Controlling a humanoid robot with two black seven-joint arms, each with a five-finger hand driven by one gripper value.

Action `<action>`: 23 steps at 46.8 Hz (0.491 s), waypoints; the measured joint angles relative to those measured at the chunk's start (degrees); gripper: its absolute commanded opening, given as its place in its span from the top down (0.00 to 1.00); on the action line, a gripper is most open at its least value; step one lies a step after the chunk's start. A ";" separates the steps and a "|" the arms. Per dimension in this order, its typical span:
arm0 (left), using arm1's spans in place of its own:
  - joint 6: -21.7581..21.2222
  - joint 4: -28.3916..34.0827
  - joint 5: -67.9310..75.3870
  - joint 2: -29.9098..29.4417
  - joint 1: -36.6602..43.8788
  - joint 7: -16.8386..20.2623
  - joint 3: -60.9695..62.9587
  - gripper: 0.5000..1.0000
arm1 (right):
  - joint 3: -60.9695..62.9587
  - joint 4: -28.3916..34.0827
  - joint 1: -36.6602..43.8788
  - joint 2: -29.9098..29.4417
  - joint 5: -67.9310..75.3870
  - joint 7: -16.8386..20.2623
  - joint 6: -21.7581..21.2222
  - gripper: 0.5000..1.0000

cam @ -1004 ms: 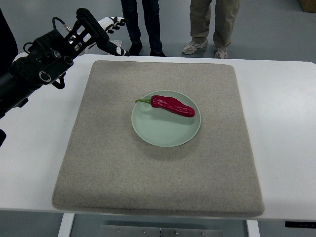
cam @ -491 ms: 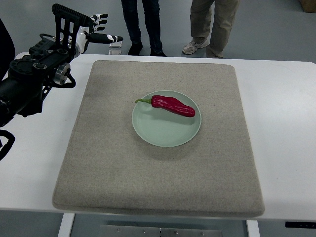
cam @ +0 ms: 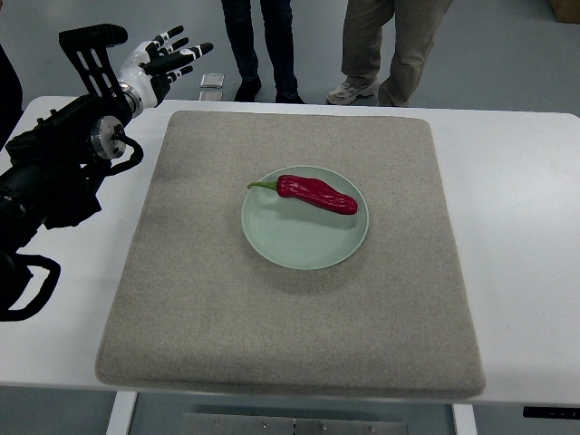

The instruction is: Place red pepper on plate with left hand

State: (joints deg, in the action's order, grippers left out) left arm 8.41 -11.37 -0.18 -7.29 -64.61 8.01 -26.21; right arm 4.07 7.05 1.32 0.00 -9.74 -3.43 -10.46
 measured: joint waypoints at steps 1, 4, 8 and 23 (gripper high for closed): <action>0.27 0.02 0.00 0.00 0.09 0.12 -0.33 0.09 | 0.01 0.00 0.00 0.00 0.00 0.00 0.00 0.14; 1.14 0.04 -0.03 0.02 0.59 0.46 -1.50 0.09 | 0.02 0.00 0.00 0.00 0.00 0.00 0.00 0.14; 2.67 0.05 -0.07 0.15 1.15 0.64 -2.95 0.09 | -0.01 0.00 0.00 0.00 0.01 0.00 0.00 0.14; 7.07 0.07 -0.05 0.24 2.59 3.02 -7.98 0.09 | 0.03 0.00 0.00 0.00 0.02 0.00 0.00 0.14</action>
State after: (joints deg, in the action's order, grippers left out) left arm 15.47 -11.30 -0.22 -7.05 -62.02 11.03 -34.19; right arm 4.10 7.06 1.32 0.00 -9.72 -3.43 -10.46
